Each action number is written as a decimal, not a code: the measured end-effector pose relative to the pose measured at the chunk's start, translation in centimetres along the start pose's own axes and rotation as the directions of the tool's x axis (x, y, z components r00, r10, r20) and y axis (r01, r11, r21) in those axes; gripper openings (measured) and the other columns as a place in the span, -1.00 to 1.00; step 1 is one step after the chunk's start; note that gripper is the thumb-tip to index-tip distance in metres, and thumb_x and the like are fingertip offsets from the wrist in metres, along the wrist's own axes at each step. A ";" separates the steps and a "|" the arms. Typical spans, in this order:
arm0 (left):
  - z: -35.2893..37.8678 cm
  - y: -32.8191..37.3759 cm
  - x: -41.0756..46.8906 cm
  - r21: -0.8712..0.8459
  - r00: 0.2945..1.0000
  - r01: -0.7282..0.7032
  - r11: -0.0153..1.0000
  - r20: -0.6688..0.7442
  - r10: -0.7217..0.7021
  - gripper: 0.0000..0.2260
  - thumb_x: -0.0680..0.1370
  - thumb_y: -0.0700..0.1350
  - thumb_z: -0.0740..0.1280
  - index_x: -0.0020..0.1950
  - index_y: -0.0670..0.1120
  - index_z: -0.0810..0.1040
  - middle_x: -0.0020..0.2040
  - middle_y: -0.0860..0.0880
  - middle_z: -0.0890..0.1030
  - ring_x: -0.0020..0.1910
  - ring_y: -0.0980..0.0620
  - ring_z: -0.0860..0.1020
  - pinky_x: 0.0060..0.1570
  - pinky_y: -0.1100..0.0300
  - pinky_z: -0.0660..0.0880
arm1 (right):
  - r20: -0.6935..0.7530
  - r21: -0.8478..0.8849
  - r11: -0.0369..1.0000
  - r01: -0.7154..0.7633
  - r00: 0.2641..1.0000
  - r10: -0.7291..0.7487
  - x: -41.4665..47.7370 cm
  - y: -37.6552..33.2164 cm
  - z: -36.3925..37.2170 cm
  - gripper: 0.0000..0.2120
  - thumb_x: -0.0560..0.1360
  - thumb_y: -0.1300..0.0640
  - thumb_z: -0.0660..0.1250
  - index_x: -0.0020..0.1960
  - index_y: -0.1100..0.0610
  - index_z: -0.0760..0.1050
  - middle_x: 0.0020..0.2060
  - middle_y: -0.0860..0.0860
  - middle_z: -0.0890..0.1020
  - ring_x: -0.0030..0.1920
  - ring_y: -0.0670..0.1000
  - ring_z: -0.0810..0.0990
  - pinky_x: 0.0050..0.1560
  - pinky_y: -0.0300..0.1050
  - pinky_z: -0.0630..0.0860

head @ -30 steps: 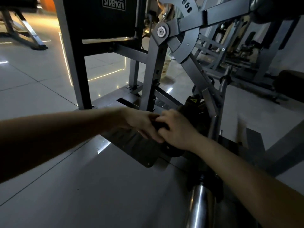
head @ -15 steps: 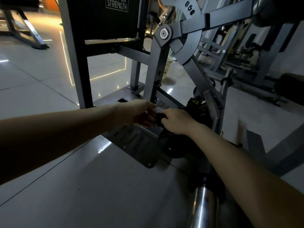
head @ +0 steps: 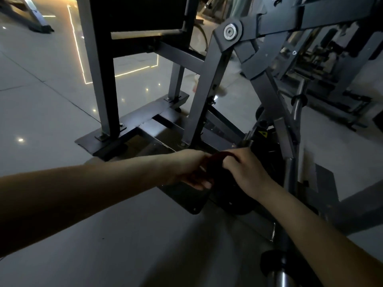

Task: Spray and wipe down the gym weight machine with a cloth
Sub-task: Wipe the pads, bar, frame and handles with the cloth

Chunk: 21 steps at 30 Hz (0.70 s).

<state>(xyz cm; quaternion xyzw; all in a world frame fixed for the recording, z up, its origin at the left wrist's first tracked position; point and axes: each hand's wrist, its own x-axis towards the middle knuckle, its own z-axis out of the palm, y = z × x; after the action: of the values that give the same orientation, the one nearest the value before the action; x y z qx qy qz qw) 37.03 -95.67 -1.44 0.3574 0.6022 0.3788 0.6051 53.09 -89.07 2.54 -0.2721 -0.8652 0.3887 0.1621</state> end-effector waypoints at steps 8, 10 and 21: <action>-0.9 4.3 -0.7 -0.193 0.976 -0.219 0.956 -0.030 0.217 -0.66 0.62 0.08 0.32 0.30 -0.08 0.61 0.16 -0.16 0.68 0.09 -0.15 0.64 0.09 0.06 0.48 | -0.227 0.845 0.501 -0.186 0.723 0.652 2.3 -1.6 0.2 -0.67 0.66 0.00 0.23 0.38 0.06 0.50 0.17 0.15 0.67 0.14 0.12 0.67 0.04 0.03 0.60; -2.0 5.0 -0.5 -0.103 0.974 -0.213 0.972 0.055 0.219 -0.68 0.58 0.06 0.42 0.30 -0.01 0.58 0.19 -0.11 0.68 0.12 -0.10 0.67 0.13 0.03 0.60 | -0.092 0.948 0.286 -0.137 0.746 0.659 3.1 -3.0 0.5 -0.60 0.66 -0.07 0.21 0.36 0.16 0.52 0.17 0.20 0.67 0.15 0.16 0.67 0.06 0.06 0.61; -10.7 -2.7 5.0 0.135 0.922 -0.143 0.980 -0.342 0.182 -0.66 0.57 -0.45 0.28 0.15 -0.03 0.53 -0.11 -0.02 0.57 -0.27 0.13 0.61 -0.39 0.41 0.49 | -0.506 -0.559 0.608 -0.563 0.813 0.288 2.0 2.3 -1.1 -0.52 0.56 -0.11 0.31 0.38 0.12 0.42 0.36 0.15 0.43 0.34 0.20 0.42 0.33 0.08 0.37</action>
<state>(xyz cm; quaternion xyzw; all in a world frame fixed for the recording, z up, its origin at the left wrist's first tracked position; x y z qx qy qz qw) 26.38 -92.75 -6.32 0.3644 0.6887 0.4526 0.4336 52.90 -85.94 1.62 -0.5809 -0.8067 0.0092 0.1082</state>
